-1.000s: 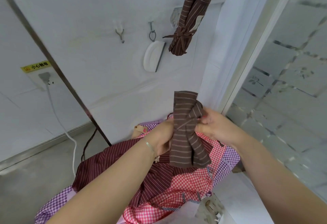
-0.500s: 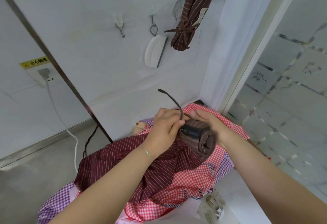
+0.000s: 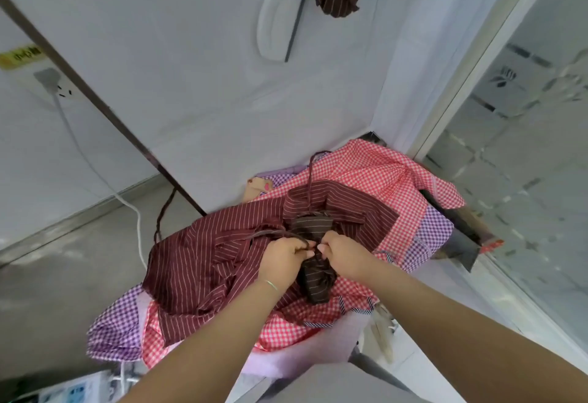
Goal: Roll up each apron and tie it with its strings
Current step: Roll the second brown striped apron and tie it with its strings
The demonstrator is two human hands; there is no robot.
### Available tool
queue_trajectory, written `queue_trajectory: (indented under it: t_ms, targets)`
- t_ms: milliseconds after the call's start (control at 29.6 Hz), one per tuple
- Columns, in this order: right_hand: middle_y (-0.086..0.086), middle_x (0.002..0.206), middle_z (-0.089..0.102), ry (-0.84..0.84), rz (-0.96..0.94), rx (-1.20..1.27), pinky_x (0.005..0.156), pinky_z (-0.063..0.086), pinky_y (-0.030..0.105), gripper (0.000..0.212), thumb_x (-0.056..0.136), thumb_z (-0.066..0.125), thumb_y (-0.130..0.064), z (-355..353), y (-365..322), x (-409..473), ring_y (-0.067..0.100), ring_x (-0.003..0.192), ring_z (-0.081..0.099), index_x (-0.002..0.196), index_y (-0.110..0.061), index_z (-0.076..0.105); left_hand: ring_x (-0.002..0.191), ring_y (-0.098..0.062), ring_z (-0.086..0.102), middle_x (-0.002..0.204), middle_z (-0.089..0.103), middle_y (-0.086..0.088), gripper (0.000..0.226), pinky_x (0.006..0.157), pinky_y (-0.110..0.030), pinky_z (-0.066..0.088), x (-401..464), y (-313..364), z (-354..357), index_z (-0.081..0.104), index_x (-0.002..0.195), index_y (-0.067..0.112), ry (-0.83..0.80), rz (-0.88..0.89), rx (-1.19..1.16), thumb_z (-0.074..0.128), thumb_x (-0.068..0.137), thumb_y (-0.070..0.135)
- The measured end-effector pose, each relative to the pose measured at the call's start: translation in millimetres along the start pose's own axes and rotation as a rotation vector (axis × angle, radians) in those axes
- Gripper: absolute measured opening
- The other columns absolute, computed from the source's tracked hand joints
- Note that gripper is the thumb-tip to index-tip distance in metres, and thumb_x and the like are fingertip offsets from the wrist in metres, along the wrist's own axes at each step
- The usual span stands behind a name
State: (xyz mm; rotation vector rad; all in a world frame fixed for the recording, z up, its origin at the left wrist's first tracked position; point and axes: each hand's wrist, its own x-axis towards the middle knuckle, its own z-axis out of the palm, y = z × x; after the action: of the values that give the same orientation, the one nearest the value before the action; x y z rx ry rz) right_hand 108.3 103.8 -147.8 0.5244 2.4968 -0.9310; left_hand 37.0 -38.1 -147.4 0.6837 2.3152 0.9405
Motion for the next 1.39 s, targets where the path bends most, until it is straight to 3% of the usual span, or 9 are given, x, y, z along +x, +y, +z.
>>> queue_trajectory:
  t_ms: [135, 304, 439, 608, 845, 980, 1081, 1250, 1385]
  targets:
    - [-0.002, 0.067, 0.044, -0.01, -0.008, 0.043, 0.049, 0.026, 0.025, 0.019, 0.104, 0.038, -0.021, 30, 5, -4, 0.011, 0.056, 0.04, 0.108, -0.005, 0.047, 0.102, -0.021, 0.059, 0.104, 0.067, -0.005, 0.019, 0.084, -0.032, 0.046, -4, -22, 17, 0.065, 0.111, 0.015, 0.008, -0.021, 0.251, 0.056, 0.096, 0.023]
    - [0.006, 0.078, 0.054, 0.003, -0.058, 0.098, 0.061, 0.04, 0.035, 0.02, 0.104, 0.035, -0.02, 31, 8, -4, 0.022, 0.069, 0.052, 0.11, -0.004, 0.046, 0.101, -0.019, 0.058, 0.105, 0.066, -0.004, 0.027, 0.09, -0.031, 0.046, 2, -23, 22, 0.067, 0.12, 0.021, 0.023, 0.112, 0.21, 0.053, 0.097, 0.017]
    - [0.011, 0.092, 0.065, -0.011, -0.082, 0.156, 0.078, 0.051, 0.043, 0.017, 0.105, 0.027, -0.027, 28, 16, -11, 0.022, 0.081, 0.063, 0.108, -0.014, 0.039, 0.085, -0.017, 0.048, 0.078, 0.06, 0.002, 0.021, 0.081, -0.041, 0.045, 18, -29, 28, 0.072, 0.093, 0.014, -0.117, 0.179, 0.295, 0.052, 0.093, 0.006]
    - [0.014, 0.096, 0.067, 0.025, -0.121, 0.147, 0.076, 0.052, 0.05, 0.021, 0.105, 0.027, -0.032, 25, 8, -5, 0.027, 0.081, 0.068, 0.109, -0.016, 0.041, 0.094, -0.025, 0.05, 0.09, 0.058, -0.01, 0.021, 0.078, -0.034, 0.042, 23, -32, 36, 0.064, 0.089, 0.004, -0.115, 0.131, 0.404, 0.044, 0.097, 0.005]
    - [0.007, 0.103, 0.066, -0.04, 0.026, 0.392, 0.083, 0.051, 0.039, 0.028, 0.105, 0.03, -0.024, 18, 17, 5, 0.02, 0.082, 0.065, 0.13, -0.02, 0.042, 0.086, -0.019, 0.051, 0.085, 0.062, -0.001, 0.024, 0.089, -0.029, 0.041, 23, -39, 35, 0.067, 0.094, 0.008, -0.099, 0.051, 0.165, 0.044, 0.1, 0.015]
    - [0.005, 0.091, 0.063, -0.005, -0.003, 0.027, 0.074, 0.047, 0.037, 0.021, 0.101, 0.04, -0.021, 22, 23, 9, 0.024, 0.086, 0.061, 0.113, -0.012, 0.055, 0.081, -0.001, 0.058, 0.084, 0.066, 0.007, 0.021, 0.071, -0.007, 0.041, 26, -29, 21, 0.072, 0.098, 0.014, -0.135, -0.137, -0.201, 0.051, 0.098, 0.011]
    - [0.004, 0.102, 0.056, 0.074, -0.064, -0.153, 0.077, 0.048, 0.036, 0.024, 0.099, 0.046, -0.026, 34, 23, 6, 0.023, 0.095, 0.056, 0.11, -0.013, 0.063, 0.08, 0.001, 0.061, 0.085, 0.069, 0.004, 0.023, 0.076, -0.009, 0.046, 33, -26, 13, 0.075, 0.096, 0.011, -0.171, -0.197, -0.307, 0.058, 0.09, -0.003]
    - [0.005, 0.134, 0.045, 0.233, -0.212, -0.242, 0.095, 0.046, 0.036, 0.031, 0.097, 0.049, -0.028, 41, 30, 6, 0.023, 0.122, 0.042, 0.119, -0.012, 0.064, 0.085, -0.017, 0.06, 0.096, 0.064, 0.001, 0.022, 0.074, -0.031, 0.048, 36, -29, 18, 0.069, 0.091, 0.015, -0.098, 0.176, 0.359, 0.056, 0.081, 0.0]
    - [0.004, 0.107, 0.065, 0.19, 0.013, 0.389, 0.087, 0.05, 0.035, 0.03, 0.1, 0.041, -0.014, 40, 24, 19, 0.018, 0.095, 0.061, 0.126, -0.014, 0.057, 0.066, -0.023, 0.064, 0.088, 0.065, -0.004, 0.03, 0.038, -0.027, 0.044, 31, -52, 37, 0.069, 0.097, 0.01, 0.154, 0.533, 0.6, 0.045, 0.079, 0.009]
